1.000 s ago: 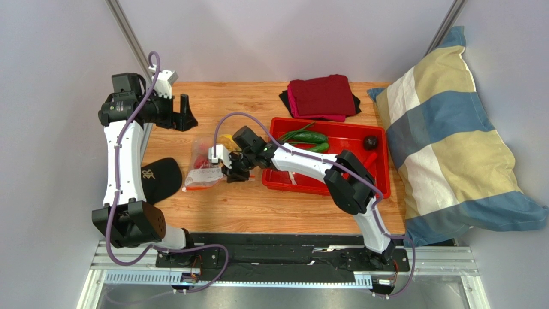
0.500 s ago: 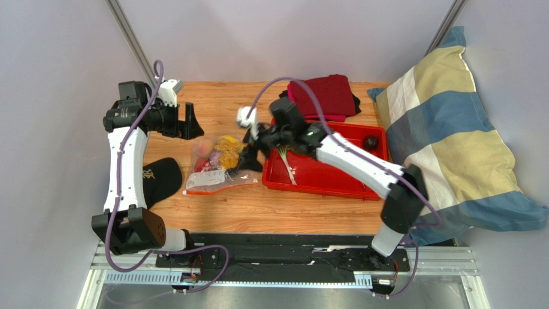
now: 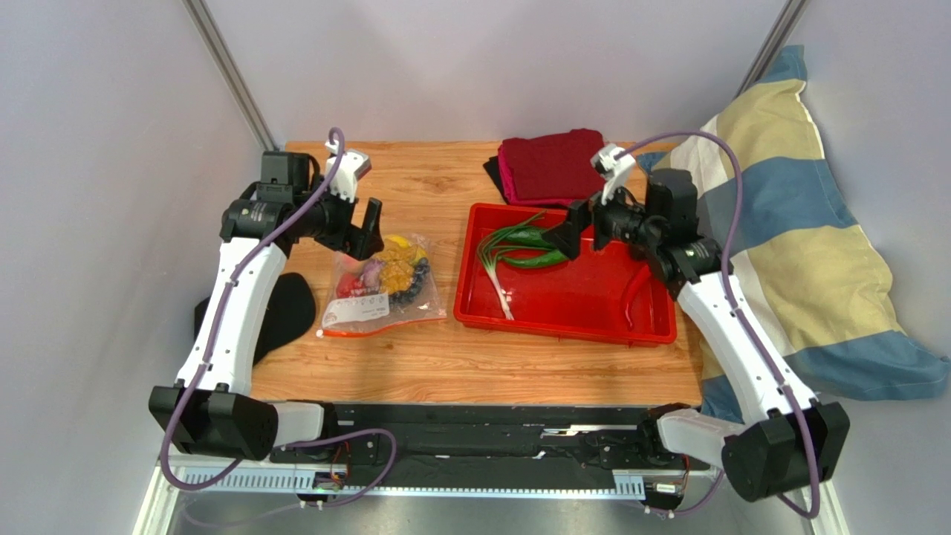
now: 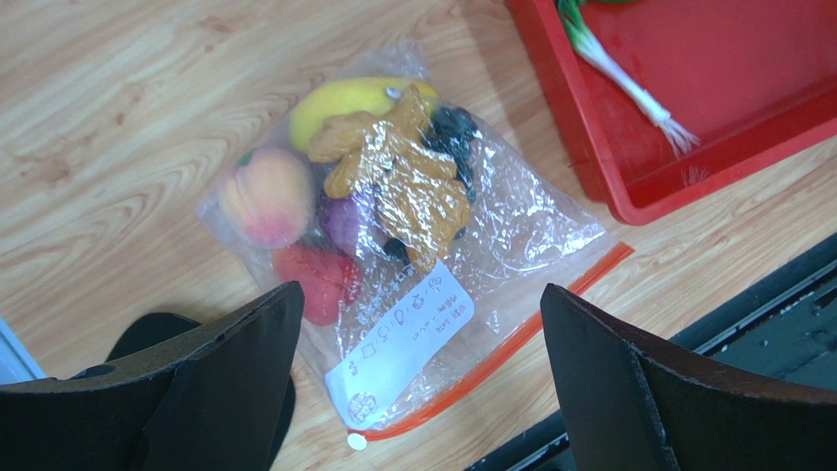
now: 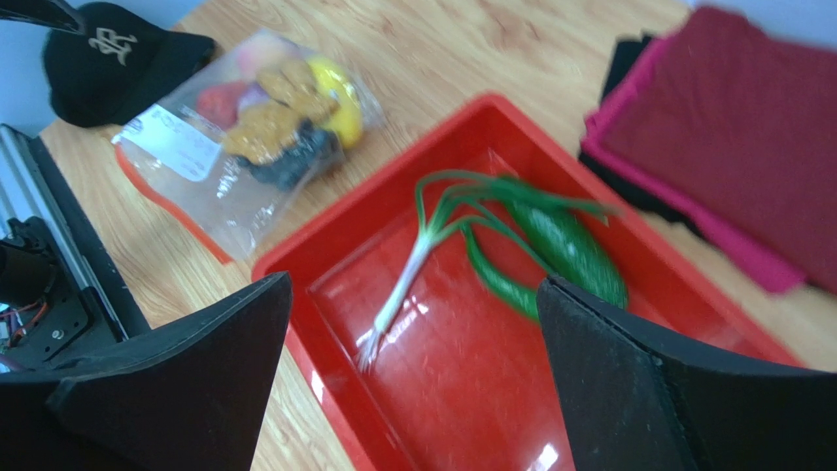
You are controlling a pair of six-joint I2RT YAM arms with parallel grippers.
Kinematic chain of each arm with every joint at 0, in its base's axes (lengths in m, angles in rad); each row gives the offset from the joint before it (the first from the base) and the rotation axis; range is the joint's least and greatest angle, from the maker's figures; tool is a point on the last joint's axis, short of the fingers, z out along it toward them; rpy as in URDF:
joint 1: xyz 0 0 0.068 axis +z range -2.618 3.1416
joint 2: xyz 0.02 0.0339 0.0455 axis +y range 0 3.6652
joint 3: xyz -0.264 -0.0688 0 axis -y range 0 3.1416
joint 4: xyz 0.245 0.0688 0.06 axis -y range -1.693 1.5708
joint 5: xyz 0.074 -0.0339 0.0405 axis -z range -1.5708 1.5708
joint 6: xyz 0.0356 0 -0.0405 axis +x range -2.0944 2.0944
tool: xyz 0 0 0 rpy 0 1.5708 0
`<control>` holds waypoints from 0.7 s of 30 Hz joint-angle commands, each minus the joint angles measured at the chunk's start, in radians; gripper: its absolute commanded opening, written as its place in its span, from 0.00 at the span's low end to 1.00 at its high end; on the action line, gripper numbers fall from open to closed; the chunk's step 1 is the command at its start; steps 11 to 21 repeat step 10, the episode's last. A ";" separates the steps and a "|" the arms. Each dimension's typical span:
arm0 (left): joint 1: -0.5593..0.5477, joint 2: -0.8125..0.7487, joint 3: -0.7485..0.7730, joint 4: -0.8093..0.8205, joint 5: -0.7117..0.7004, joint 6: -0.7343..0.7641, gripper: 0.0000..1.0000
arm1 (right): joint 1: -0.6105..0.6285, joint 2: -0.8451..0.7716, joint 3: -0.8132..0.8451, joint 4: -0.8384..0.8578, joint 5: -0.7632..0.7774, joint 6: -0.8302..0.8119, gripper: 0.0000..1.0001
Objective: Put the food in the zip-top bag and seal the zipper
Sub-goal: Reset both arms
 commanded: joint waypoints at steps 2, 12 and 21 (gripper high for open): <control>-0.042 -0.016 -0.102 0.071 -0.067 -0.007 0.99 | -0.089 -0.148 -0.170 0.009 0.018 0.047 1.00; -0.065 -0.070 -0.242 0.173 -0.083 -0.033 0.99 | -0.177 -0.227 -0.253 -0.008 -0.005 0.037 1.00; -0.065 -0.070 -0.242 0.173 -0.083 -0.033 0.99 | -0.177 -0.227 -0.253 -0.008 -0.005 0.037 1.00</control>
